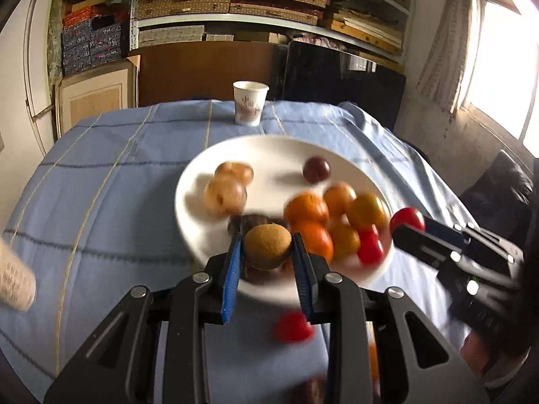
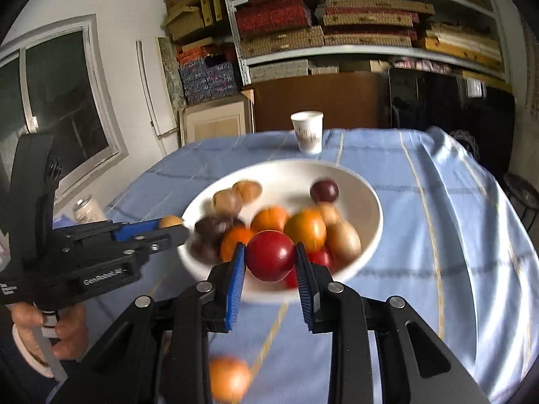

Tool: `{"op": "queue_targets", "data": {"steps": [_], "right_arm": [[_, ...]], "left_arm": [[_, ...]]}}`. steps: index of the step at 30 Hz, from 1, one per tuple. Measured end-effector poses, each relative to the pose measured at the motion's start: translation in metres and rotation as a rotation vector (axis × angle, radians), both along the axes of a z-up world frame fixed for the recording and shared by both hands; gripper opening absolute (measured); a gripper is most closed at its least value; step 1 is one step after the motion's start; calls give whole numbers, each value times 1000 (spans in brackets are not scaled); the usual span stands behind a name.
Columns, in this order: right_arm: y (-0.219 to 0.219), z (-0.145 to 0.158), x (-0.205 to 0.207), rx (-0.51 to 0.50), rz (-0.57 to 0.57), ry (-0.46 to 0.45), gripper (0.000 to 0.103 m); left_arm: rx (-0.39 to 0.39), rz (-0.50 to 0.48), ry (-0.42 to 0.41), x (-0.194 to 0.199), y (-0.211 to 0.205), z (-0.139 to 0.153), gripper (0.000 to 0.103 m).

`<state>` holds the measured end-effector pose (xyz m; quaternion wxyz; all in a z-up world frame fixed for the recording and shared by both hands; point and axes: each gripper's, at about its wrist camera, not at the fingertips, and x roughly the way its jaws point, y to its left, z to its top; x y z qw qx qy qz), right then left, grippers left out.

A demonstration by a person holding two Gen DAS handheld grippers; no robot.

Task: Organize fruits
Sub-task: 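Carry both fruits over the white plate and open both tools to release them, then withdraw both open tools from the plate toward the remaining fruits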

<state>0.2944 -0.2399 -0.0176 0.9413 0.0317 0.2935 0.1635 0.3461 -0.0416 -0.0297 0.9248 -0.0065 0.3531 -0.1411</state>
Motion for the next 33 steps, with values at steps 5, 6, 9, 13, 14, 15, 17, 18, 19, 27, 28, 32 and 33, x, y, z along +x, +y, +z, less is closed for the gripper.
{"op": "queue_targets", "data": {"steps": [5, 6, 9, 13, 14, 15, 17, 18, 19, 27, 28, 32, 33], "right_arm": [[10, 1, 39, -5, -7, -2, 30], [10, 0, 46, 8, -7, 5, 30], [8, -1, 62, 37, -19, 18, 55], [0, 8, 58, 61, -36, -15, 56], [-2, 10, 56, 68, -40, -13, 56], [-4, 12, 54, 78, -40, -11, 56], [-6, 14, 48, 84, -39, -4, 58], [-8, 15, 44, 80, -42, -5, 61], [-9, 16, 39, 77, -49, -9, 66], [-3, 6, 0, 24, -42, 12, 78], [0, 4, -8, 5, -28, 9, 78], [5, 1, -30, -21, -18, -13, 80], [4, -1, -35, -15, -14, -5, 80]], "left_arm": [[29, 17, 1, 40, -7, 1, 29], [34, 23, 1, 45, -7, 1, 30], [43, 67, -34, 49, -4, 7, 67], [53, 91, -53, 41, 2, 14, 71], [45, 97, -48, 39, 4, 15, 71], [33, 101, -45, 35, 7, 17, 71], [42, 115, -53, 25, 9, 20, 77], [62, 139, -69, 16, 11, 22, 84], [76, 156, -89, 8, 13, 23, 88], [156, 189, -118, -47, 19, 9, 95], [163, 190, -111, -50, 19, 6, 95], [160, 189, -93, -60, 22, 1, 96], [156, 188, -92, -62, 22, 1, 96]]}}
